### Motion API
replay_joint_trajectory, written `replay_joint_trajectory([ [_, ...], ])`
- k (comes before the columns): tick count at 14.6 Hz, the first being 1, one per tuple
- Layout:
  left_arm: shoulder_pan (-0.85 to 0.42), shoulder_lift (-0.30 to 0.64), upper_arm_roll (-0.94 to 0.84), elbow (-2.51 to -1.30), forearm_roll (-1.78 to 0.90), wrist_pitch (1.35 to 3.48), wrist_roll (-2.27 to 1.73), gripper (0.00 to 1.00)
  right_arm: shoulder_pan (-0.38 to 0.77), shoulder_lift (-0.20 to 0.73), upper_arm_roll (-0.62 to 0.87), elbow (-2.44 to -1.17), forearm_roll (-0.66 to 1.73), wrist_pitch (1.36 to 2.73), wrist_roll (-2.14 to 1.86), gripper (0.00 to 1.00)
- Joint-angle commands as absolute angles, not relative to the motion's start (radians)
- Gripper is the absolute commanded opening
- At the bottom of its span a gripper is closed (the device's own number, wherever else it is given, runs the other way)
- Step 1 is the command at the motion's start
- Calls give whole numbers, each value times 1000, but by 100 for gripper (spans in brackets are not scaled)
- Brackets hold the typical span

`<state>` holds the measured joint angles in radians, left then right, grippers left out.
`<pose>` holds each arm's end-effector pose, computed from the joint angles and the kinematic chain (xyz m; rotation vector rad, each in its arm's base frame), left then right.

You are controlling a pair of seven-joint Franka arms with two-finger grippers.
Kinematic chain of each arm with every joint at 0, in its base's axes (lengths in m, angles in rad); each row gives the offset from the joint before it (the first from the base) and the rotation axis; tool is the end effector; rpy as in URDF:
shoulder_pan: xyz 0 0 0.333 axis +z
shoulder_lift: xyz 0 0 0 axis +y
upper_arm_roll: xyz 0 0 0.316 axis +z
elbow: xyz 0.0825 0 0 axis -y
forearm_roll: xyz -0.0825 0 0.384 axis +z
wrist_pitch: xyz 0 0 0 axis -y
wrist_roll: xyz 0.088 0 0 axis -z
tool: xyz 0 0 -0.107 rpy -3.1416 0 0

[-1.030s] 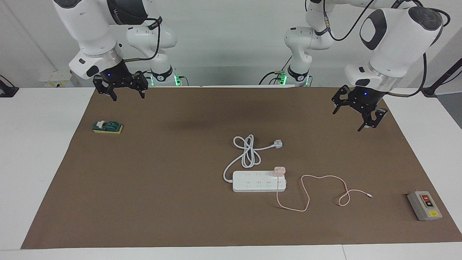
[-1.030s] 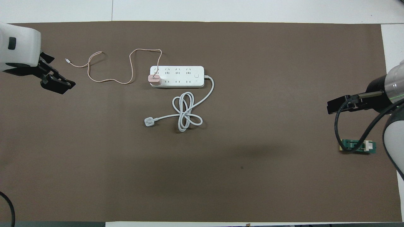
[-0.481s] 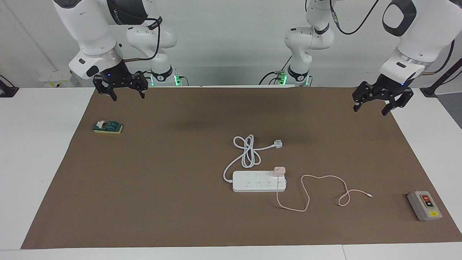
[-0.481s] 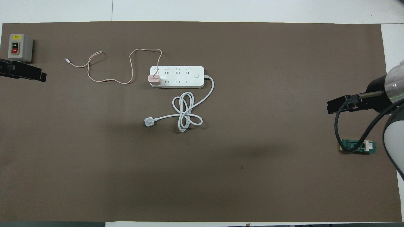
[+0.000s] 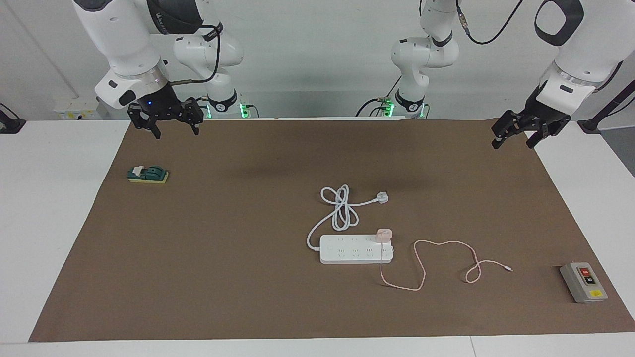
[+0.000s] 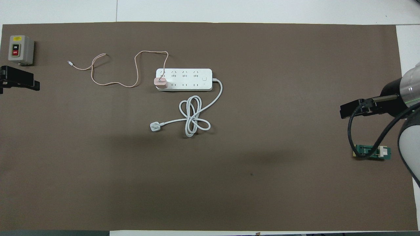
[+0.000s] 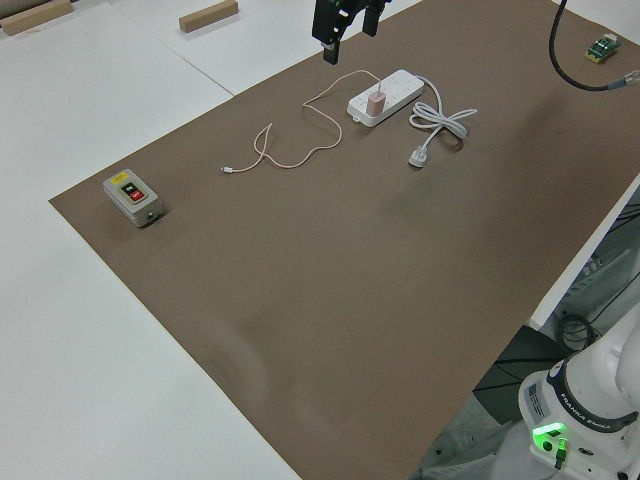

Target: Plug charger into power strip

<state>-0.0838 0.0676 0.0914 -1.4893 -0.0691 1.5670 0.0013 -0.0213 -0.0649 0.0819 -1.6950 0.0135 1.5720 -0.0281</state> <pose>0.5755 -0.0050 0.6248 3.0786 0.0084 0.0164 0.5306 0.0350 0.6012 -3.1300 -0.1378 0.0916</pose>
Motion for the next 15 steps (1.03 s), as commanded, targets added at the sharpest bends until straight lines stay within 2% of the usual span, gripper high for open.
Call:
replay_joint_trajectory([
  [1,-78,37,87,-1519,-66,1519,-31,100,-35,-77,90,-1698,25,1562,-12,100],
  [6,-42,47,60,-1497,-48,1479,-72,100,-34,-77,91,-1698,25,1562,-12,100],
  [8,33,38,14,-1494,-48,1465,-71,100,-34,-77,91,-1700,25,1562,-12,100],
  [12,51,-33,-5,-1534,-48,1470,-69,100,-34,-77,91,-1698,25,1562,-12,100],
  [15,46,-15,-6,-1537,-54,1482,-69,100,-34,-77,91,-1698,25,1562,-12,100],
])
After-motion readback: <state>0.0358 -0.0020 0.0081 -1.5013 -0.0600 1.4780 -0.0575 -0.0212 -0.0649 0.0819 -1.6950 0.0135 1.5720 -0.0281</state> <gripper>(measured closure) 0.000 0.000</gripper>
